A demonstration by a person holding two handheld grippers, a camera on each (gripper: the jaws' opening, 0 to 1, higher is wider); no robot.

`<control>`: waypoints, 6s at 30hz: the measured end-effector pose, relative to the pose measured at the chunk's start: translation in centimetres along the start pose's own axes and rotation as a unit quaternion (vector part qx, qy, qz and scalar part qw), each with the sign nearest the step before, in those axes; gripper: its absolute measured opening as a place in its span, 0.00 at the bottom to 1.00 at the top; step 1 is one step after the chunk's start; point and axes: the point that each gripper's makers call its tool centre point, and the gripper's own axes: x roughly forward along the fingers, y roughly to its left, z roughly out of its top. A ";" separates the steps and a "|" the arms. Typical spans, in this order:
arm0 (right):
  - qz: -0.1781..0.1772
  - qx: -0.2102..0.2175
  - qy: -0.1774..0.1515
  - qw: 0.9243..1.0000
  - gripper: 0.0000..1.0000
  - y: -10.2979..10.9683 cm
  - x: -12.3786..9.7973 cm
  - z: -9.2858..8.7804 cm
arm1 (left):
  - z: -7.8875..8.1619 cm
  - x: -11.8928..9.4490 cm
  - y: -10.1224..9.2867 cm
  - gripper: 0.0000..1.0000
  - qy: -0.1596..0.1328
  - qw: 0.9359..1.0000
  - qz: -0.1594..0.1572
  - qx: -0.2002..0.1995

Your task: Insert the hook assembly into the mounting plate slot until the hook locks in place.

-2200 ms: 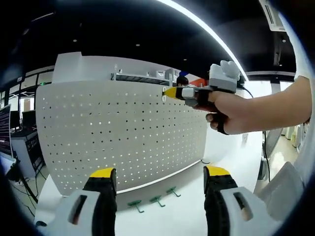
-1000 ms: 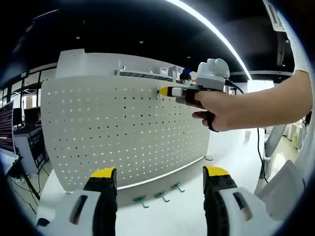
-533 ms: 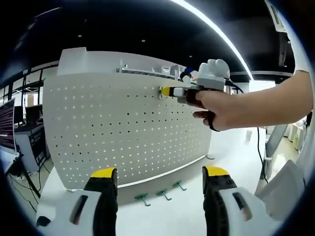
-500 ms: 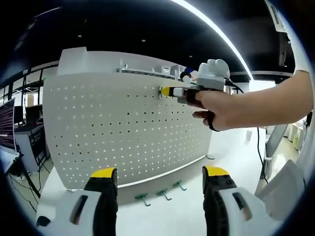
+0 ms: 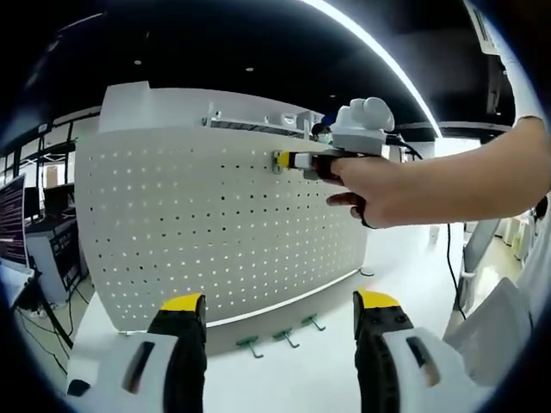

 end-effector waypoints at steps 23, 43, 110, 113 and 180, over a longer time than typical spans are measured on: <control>-0.032 0.011 0.019 0.999 0.04 0.1 -0.3 -0.4 | -0.6 -0.9 -0.3 0.70 0.003 1.000 0.004 -0.006; 0.117 0.032 -0.037 0.992 0.45 1.7 -1.8 0.1 | -0.4 -0.2 -0.2 0.72 0.000 1.000 0.002 -0.003; 0.233 0.032 0.048 0.971 0.61 -4.2 -16.5 -7.4 | -1.5 0.5 -0.6 0.74 0.007 1.000 -0.017 -0.001; 0.230 0.034 0.058 0.971 0.61 -4.5 -17.2 -8.1 | -1.6 0.5 -0.5 0.74 0.008 1.000 -0.018 0.000; 0.206 0.061 0.228 0.950 0.64 -7.2 -28.2 -18.6 | -6.9 -1.8 0.3 0.73 0.080 0.997 -0.016 -0.007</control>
